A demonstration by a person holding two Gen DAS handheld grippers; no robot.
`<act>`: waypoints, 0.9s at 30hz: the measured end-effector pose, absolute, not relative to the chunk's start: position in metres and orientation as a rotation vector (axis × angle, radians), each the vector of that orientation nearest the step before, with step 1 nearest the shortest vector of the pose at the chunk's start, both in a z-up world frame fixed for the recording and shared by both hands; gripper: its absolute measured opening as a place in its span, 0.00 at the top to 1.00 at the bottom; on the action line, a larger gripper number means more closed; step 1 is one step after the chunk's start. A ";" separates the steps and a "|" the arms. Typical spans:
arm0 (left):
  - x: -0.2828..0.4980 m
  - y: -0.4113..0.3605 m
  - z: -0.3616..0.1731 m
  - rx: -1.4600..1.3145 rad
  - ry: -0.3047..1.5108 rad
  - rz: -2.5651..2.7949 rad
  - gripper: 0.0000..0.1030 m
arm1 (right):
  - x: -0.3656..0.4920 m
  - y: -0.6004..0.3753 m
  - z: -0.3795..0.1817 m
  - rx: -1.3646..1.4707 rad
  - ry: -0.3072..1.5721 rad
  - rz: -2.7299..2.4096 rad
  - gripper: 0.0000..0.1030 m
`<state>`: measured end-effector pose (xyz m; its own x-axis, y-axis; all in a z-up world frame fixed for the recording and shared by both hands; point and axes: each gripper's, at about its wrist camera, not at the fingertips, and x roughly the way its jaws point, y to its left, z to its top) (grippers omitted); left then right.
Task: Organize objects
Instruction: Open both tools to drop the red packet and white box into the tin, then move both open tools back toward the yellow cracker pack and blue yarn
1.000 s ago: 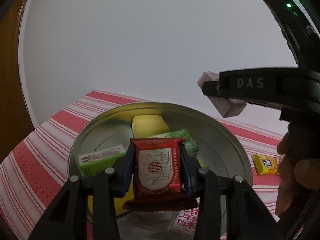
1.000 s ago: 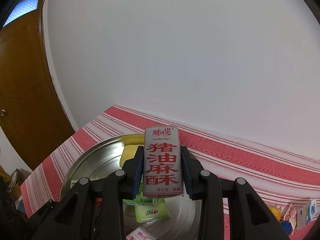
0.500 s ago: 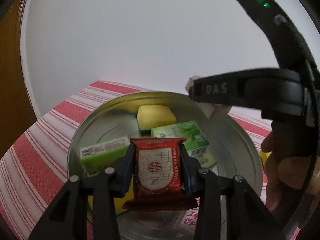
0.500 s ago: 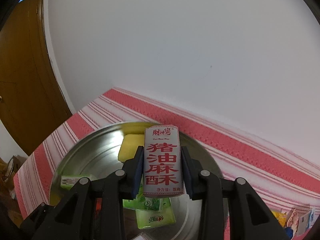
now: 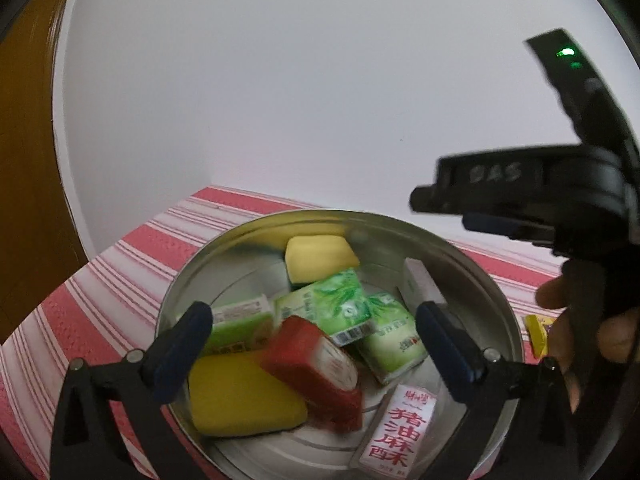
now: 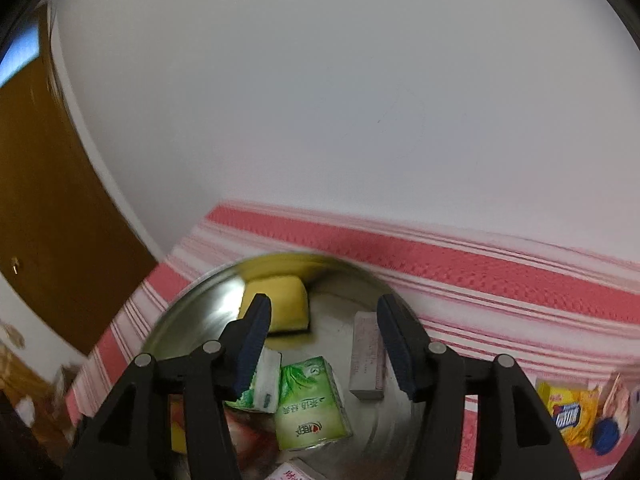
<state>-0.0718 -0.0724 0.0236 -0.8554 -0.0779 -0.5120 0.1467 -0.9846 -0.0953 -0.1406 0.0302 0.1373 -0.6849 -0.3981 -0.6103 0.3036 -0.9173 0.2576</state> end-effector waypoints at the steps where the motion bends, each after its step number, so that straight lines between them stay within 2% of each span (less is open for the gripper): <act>1: -0.071 -0.073 0.024 0.785 0.205 -2.917 0.00 | -0.137 0.035 0.138 0.956 -0.223 -2.575 0.44; 9: -0.064 -0.079 0.029 0.688 0.309 -2.939 0.00 | -0.077 0.081 0.146 0.670 -0.318 -2.783 0.44; 15: -0.055 -0.070 0.033 0.574 0.252 -2.942 0.00 | -0.017 0.104 0.141 0.333 -0.122 -3.075 0.43; 16: -0.054 -0.068 0.034 0.555 0.237 -2.944 0.00 | -0.008 0.105 0.139 0.272 -0.076 -3.122 0.42; 17: -0.052 -0.065 0.034 0.534 0.216 -2.948 0.00 | 0.002 0.108 0.136 0.215 -0.019 -3.170 0.34; 19: -0.049 -0.060 0.035 0.500 0.183 -2.949 0.00 | 0.013 0.113 0.132 0.164 0.030 -3.218 0.29; 22: -0.045 -0.053 0.036 0.449 0.128 -2.947 0.00 | 0.022 0.120 0.129 0.122 0.047 -3.241 0.28; 27: -0.045 -0.044 0.035 0.439 0.063 -2.948 0.00 | 0.020 0.130 0.124 0.177 -0.032 -3.237 0.28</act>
